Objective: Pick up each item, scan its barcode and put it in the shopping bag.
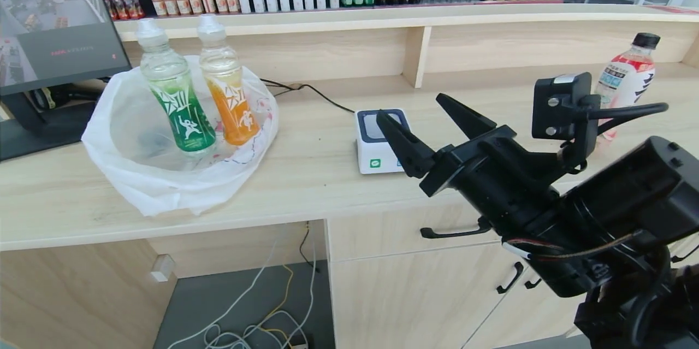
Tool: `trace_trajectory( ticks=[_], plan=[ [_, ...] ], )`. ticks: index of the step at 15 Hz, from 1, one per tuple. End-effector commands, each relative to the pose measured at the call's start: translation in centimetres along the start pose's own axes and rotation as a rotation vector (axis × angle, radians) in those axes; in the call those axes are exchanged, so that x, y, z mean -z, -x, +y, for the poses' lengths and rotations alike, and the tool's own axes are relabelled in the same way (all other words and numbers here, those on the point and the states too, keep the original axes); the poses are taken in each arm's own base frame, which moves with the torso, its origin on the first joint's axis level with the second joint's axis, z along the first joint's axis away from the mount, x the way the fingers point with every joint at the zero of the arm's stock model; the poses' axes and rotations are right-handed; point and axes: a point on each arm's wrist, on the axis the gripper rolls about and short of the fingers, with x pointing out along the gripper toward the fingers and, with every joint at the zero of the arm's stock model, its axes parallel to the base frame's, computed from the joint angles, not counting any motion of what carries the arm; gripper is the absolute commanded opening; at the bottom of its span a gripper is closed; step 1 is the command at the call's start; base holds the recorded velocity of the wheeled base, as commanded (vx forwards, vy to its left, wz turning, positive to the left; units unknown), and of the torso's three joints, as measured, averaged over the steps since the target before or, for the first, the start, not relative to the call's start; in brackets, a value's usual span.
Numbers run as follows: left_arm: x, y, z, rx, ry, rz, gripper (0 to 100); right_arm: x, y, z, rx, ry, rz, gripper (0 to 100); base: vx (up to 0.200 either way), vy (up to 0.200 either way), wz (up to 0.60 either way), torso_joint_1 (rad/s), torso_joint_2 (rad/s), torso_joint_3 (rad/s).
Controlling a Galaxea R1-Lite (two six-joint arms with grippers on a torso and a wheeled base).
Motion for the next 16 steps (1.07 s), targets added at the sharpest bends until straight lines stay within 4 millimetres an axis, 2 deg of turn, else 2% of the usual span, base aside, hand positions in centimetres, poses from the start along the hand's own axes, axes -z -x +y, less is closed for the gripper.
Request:
trace_trajectory(
  ticks=[1,9,13,16],
  plan=[
    [0.0,0.0,0.0,0.000,0.000,0.000,100,0.0,0.1,0.0,0.000,0.002,0.003,100,0.000,-0.200,0.00,-0.002,0.00,0.002],
    [0.0,0.0,0.0,0.000,0.002,0.000,100,0.8,-0.1,-1.1,0.032,0.025,0.025,100,0.000,-0.200,0.00,0.003,0.00,0.004],
    [0.0,0.0,0.0,0.001,0.002,0.000,100,0.0,-0.1,-2.1,0.065,0.038,-0.002,100,0.000,-0.200,0.00,0.005,0.00,0.004],
    [0.0,0.0,0.0,0.001,-0.001,0.000,100,0.3,0.2,-2.1,0.063,0.039,0.016,100,0.000,-0.200,0.00,0.002,0.00,0.004]
  ],
)
